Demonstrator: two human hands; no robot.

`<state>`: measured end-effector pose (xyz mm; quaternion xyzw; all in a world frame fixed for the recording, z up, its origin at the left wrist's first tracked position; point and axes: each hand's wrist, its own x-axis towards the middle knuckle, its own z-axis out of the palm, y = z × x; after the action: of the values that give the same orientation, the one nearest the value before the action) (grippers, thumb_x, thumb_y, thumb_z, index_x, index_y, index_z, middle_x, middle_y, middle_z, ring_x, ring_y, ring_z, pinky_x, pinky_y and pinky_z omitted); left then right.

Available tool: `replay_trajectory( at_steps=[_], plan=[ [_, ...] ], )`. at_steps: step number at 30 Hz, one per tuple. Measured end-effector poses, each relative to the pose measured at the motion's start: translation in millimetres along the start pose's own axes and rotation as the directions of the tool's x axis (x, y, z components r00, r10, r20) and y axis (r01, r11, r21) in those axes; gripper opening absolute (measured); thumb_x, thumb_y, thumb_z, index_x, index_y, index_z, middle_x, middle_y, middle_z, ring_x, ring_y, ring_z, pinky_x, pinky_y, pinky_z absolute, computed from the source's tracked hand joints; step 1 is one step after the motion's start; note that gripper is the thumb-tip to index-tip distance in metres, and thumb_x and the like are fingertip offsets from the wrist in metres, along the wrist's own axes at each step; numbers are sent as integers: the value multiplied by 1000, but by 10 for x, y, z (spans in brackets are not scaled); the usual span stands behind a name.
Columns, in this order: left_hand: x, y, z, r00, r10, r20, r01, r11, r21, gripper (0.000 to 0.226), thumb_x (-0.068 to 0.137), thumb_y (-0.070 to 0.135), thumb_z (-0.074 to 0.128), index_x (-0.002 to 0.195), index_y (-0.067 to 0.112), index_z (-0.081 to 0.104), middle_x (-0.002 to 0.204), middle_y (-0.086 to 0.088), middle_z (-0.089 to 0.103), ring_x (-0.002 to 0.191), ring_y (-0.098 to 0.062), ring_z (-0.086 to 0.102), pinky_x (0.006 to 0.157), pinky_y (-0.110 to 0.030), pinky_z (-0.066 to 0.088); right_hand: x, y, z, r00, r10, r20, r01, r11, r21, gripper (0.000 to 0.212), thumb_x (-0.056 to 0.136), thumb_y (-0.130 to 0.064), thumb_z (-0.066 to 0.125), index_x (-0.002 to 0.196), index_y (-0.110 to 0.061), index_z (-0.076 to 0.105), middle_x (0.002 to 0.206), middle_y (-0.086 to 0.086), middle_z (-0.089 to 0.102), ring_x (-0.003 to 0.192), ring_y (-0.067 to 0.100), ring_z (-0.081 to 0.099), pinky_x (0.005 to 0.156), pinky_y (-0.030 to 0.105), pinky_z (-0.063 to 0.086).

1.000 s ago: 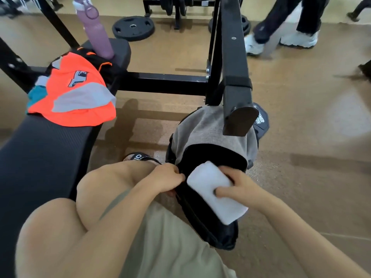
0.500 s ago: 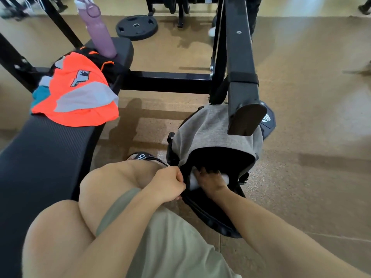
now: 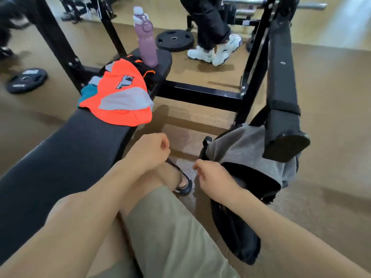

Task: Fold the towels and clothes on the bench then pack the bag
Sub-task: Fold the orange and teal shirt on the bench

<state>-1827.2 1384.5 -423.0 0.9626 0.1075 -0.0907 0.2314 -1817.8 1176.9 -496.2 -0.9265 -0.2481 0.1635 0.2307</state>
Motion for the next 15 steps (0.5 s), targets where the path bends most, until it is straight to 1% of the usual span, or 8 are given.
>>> replay_trajectory(
  at_steps=[2, 4, 6, 8, 10, 12, 14, 15],
  plan=[
    [19, -171, -125, 998, -32, -47, 30, 998, -46, 15, 91, 15, 57, 99, 19, 69, 98, 5, 65, 96, -18, 59, 81, -28, 42, 200, -296, -30, 994, -101, -30, 102, 994, 29, 27, 93, -7, 49, 118, -14, 58, 109, 8, 65, 99, 31, 60, 82, 46, 52],
    [31, -397, -215, 990, -86, -109, 76, 993, -91, 12, 90, 17, 58, 96, 22, 68, 99, 6, 66, 95, -17, 58, 85, -31, 46, 492, -584, -23, 981, -179, -79, 184, 980, 70, 28, 88, -5, 48, 113, -12, 59, 102, 8, 65, 94, 32, 59, 80, 48, 51],
    [30, -658, -279, 977, -132, -166, 113, 986, -122, 10, 89, 18, 58, 93, 25, 66, 99, 7, 67, 97, -17, 58, 85, -32, 45, 873, -832, 23, 970, -203, -132, 218, 970, 105, 32, 82, -8, 47, 111, -12, 60, 99, 8, 66, 93, 34, 60, 78, 47, 51],
    [16, -928, -324, 966, -184, -182, 157, 976, -154, 10, 89, 17, 59, 95, 25, 63, 98, 6, 67, 98, -17, 58, 82, -30, 43, 1283, -1038, 108, 973, -183, -143, 203, 970, 137, 33, 82, -5, 49, 112, -10, 60, 102, 11, 67, 96, 36, 60, 80, 47, 50],
    [8, -1206, -344, 954, -241, -178, 206, 959, -193, 13, 90, 14, 59, 98, 24, 62, 98, 4, 66, 99, -19, 58, 82, -30, 42, 1687, -1196, 228, 980, -166, -111, 179, 977, 120, 37, 84, -4, 53, 121, -8, 57, 112, 15, 63, 105, 37, 58, 85, 45, 49],
    [25, -1447, -343, 943, -293, -155, 254, 940, -230, 18, 90, 14, 59, 107, 21, 63, 102, 3, 64, 101, -21, 59, 84, -31, 44, 2064, -1283, 369, 985, -163, -60, 167, 983, 70, 50, 88, -7, 54, 138, -9, 50, 129, 18, 56, 117, 38, 55, 93, 45, 48],
    [94, -1624, -353, 942, -316, -113, 284, 930, -234, 27, 92, 18, 61, 119, 20, 61, 108, 1, 62, 104, -21, 58, 87, -33, 46, 2386, -1339, 500, 986, -166, -34, 167, 985, 37, 62, 91, -12, 53, 152, -13, 38, 143, 17, 46, 126, 38, 50, 94, 44, 46],
    [145, -1690, -363, 945, -315, -92, 287, 929, -233, 32, 93, 20, 61, 124, 20, 58, 110, 0, 60, 104, -20, 57, 87, -33, 45, 2527, -1356, 562, 984, -174, -37, 174, 984, 24, 65, 93, -15, 54, 155, -15, 34, 148, 17, 41, 129, 38, 48, 93, 43, 46]
  ],
)
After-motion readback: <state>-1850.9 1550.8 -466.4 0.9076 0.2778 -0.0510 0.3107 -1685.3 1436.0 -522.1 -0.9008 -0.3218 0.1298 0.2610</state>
